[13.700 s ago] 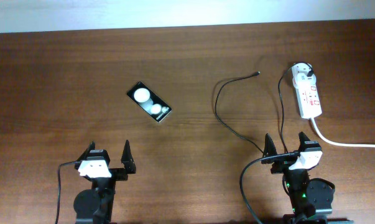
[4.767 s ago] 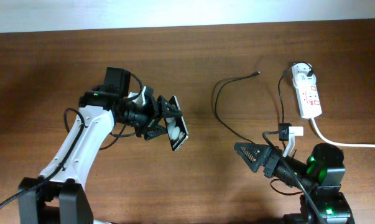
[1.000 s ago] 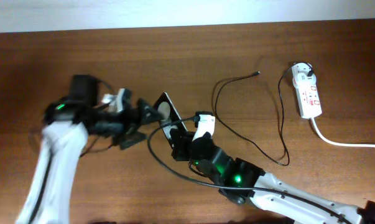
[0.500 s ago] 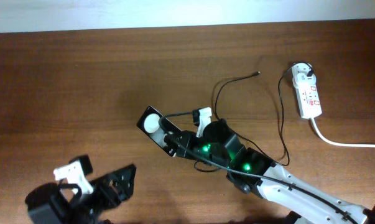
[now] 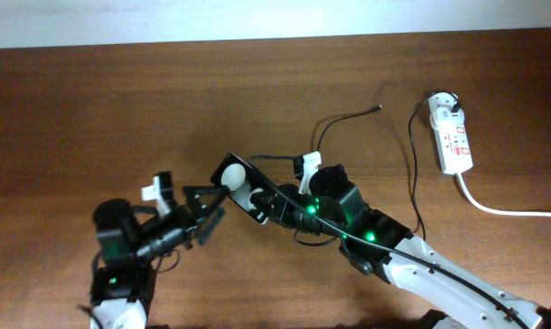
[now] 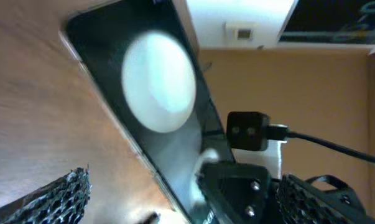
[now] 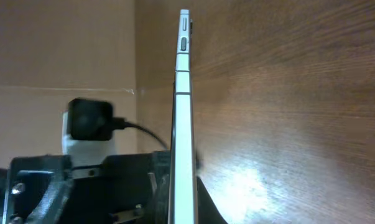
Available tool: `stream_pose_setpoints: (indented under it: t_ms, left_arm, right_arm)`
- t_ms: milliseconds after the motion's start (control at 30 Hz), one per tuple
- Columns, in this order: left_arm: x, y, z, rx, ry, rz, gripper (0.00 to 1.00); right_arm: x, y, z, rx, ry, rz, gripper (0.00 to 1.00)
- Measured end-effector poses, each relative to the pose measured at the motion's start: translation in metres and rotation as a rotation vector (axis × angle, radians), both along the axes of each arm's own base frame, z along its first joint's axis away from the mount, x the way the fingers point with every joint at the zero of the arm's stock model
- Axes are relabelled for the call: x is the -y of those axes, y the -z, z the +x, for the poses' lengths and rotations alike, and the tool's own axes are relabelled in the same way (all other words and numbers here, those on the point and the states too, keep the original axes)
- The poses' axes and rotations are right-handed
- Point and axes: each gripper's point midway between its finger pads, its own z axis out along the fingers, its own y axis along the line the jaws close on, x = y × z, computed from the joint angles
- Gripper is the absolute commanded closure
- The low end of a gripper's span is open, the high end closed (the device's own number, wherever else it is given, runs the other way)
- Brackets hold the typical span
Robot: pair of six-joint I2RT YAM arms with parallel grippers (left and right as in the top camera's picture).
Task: Plug charger to phone and switch on socket
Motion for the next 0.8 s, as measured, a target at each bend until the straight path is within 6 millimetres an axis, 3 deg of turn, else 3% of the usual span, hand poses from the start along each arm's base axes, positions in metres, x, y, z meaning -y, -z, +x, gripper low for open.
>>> stream_pose_setpoints:
  t_ms: [133,200,300,533,667,800]
  left_arm:
    - [0.016,0.014,0.009,-0.125,-0.018,-0.042,0.12]
    - [0.016,0.008,0.016,-0.130,-0.055,-0.070,0.16]
    - [0.011,0.002,0.025,-0.154,-0.117,-0.114,0.33]
    - [0.007,0.005,0.030,-0.283,-0.194,-0.199,0.34]
    - [0.007,0.004,0.029,-0.308,-0.197,-0.221,0.52]
    - [0.008,0.003,0.029,-0.313,-0.192,-0.229,0.59]
  right_arm:
    - [-0.003,0.000,-0.007,-0.127,0.017,0.062,0.96]
    - [-0.005,0.000,-0.011,-0.215,0.035,0.099,0.96]
    - [-0.010,-0.002,-0.016,-0.288,0.061,0.136,0.96]
    - [-0.016,0.000,-0.016,-0.327,0.165,0.152,0.96]
    - [-0.018,-0.002,-0.014,-0.313,0.196,0.161,0.96]
    - [-0.020,-0.009,-0.011,-0.295,0.193,0.188,0.96]
